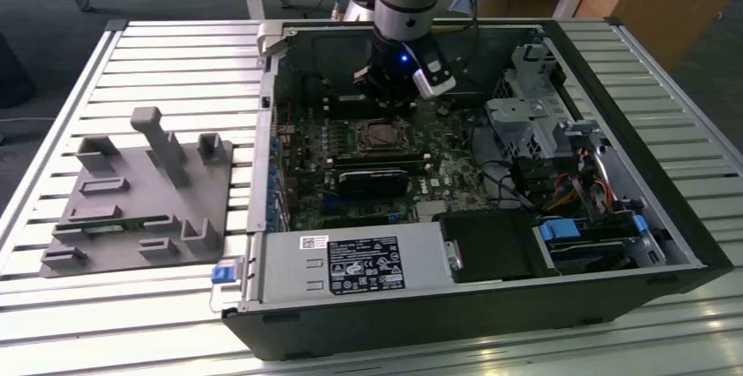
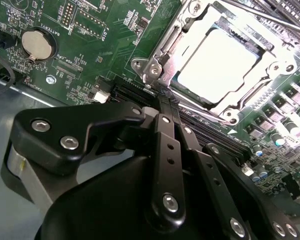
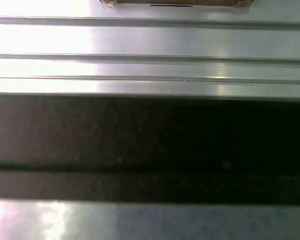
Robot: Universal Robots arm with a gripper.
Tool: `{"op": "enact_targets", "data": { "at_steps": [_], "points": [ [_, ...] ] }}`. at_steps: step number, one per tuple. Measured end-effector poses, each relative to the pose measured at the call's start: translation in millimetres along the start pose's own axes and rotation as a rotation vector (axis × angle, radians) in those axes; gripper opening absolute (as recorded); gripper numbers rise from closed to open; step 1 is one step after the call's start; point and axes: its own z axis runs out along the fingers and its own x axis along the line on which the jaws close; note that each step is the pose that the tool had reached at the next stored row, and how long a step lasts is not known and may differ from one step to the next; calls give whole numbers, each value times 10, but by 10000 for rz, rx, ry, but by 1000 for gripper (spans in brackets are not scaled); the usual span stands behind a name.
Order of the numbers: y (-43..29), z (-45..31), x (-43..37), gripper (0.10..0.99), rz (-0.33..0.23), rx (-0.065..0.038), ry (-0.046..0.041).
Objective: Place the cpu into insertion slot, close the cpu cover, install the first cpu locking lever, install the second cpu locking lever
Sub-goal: 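Install the first cpu locking lever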
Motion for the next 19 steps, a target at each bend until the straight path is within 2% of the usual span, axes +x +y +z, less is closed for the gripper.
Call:
{"op": "enact_targets", "data": {
  "at_steps": [8,13,19],
  "points": [
    [2,-7,0,106,-1,11,2],
    [6,13,0,106,0,98,1],
    [10,4,0,106,0,101,1]
  ]
}}
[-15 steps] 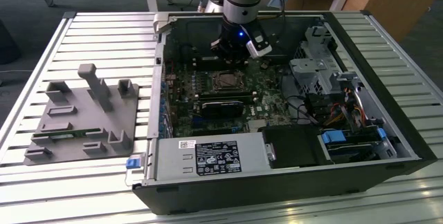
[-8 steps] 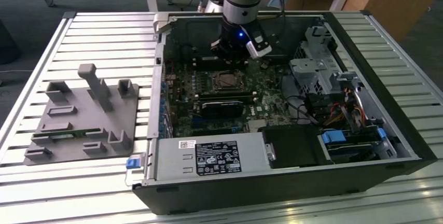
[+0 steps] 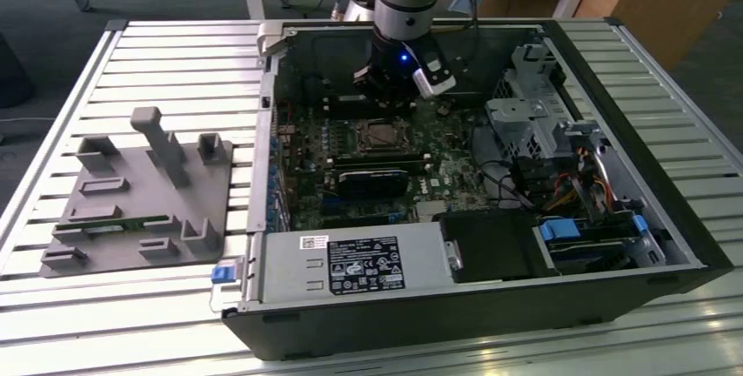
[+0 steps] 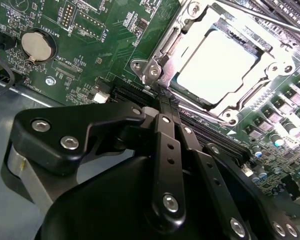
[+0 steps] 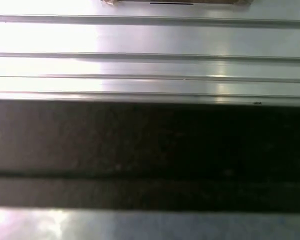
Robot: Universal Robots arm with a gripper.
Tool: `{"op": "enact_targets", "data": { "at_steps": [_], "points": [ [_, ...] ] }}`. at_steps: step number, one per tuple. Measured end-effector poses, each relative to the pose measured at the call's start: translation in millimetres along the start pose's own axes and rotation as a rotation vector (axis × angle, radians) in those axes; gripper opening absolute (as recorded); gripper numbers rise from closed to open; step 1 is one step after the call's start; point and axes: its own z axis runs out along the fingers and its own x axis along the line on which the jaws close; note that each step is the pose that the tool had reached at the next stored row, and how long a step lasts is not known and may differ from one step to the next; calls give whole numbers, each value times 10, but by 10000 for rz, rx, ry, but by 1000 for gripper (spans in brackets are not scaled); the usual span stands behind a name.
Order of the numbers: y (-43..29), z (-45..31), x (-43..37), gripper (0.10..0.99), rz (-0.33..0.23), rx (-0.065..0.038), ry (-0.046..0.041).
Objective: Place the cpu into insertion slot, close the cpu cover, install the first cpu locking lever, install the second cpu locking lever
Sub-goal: 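Install the first cpu locking lever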
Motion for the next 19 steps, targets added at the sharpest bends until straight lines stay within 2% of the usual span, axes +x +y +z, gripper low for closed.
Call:
{"op": "enact_targets", "data": {
  "at_steps": [6,10,12,16,19],
  "points": [
    [1,-9,0,106,0,-1,0],
    [0,-4,0,106,0,45,1],
    [0,0,1,106,1,81,2],
    [5,9,-1,106,0,235,-2],
    [5,8,-1,106,-1,263,1]
  ]
}}
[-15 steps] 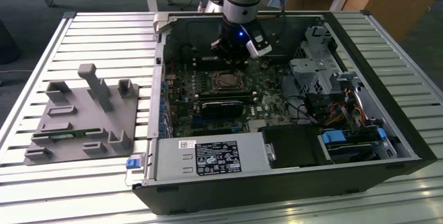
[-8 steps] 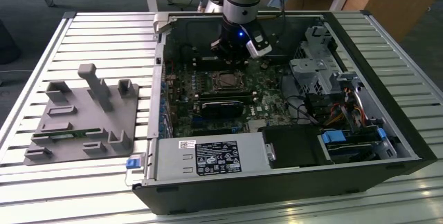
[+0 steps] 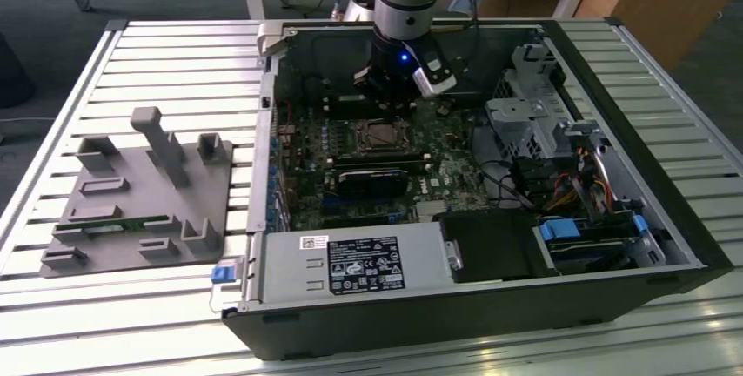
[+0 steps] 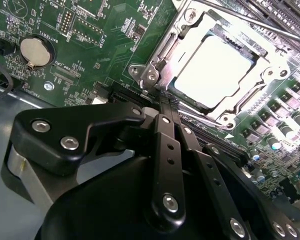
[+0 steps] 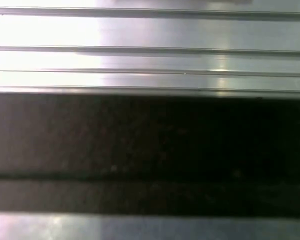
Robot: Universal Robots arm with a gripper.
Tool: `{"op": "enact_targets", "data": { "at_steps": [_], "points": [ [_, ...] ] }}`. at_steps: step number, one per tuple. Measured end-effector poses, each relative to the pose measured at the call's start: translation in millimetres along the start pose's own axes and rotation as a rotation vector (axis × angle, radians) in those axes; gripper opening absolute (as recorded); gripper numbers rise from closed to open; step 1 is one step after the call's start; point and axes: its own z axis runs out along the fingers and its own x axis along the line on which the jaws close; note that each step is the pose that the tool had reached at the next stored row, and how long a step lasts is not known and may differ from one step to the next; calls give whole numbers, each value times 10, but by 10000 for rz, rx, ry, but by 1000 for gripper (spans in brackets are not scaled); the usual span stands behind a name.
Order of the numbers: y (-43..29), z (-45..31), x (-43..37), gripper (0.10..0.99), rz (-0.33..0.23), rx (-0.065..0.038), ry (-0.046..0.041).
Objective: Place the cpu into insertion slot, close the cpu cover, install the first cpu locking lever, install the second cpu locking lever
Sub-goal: 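Install the first cpu locking lever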
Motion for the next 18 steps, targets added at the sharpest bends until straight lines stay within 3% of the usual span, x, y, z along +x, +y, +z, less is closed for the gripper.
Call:
{"op": "enact_targets", "data": {
  "at_steps": [10,18],
  "points": [
    [5,-39,0,106,2,-55,-1],
    [13,-14,0,106,2,162,0]
  ]
}}
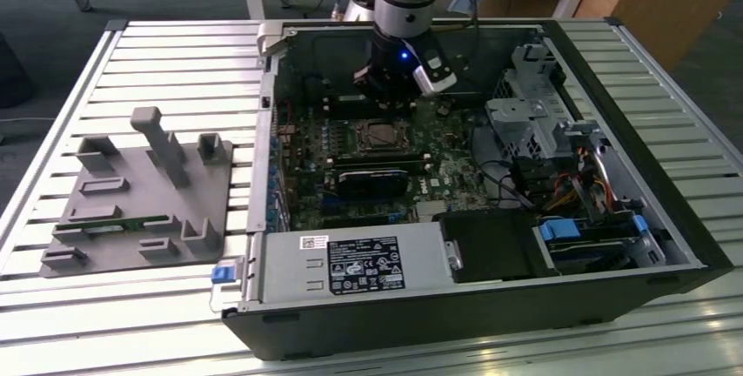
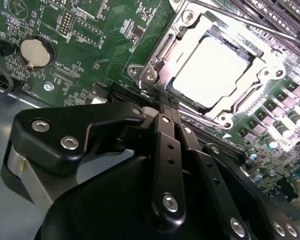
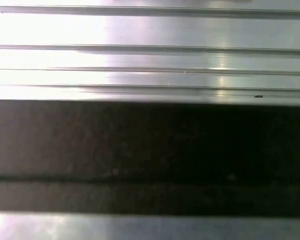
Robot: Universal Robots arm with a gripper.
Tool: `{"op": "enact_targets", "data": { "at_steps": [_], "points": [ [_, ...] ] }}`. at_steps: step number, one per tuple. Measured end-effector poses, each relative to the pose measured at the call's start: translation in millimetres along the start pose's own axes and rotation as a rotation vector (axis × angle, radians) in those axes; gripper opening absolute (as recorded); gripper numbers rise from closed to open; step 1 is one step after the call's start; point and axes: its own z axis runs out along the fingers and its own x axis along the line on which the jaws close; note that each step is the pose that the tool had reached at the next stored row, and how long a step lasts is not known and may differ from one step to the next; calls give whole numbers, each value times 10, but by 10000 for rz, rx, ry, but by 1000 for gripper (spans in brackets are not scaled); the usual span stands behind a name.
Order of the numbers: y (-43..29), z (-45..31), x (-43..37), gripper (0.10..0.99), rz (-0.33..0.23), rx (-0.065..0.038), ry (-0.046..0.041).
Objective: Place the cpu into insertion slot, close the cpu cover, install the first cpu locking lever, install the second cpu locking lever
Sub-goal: 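Install the first cpu locking lever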
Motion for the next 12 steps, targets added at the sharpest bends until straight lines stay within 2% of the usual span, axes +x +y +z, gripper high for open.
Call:
{"op": "enact_targets", "data": {
  "at_steps": [3,7,12],
  "points": [
    [4,14,1,106,0,56,3],
    [20,43,-2,106,0,64,3],
    [30,39,-3,106,-1,2,-6]
  ]
}}
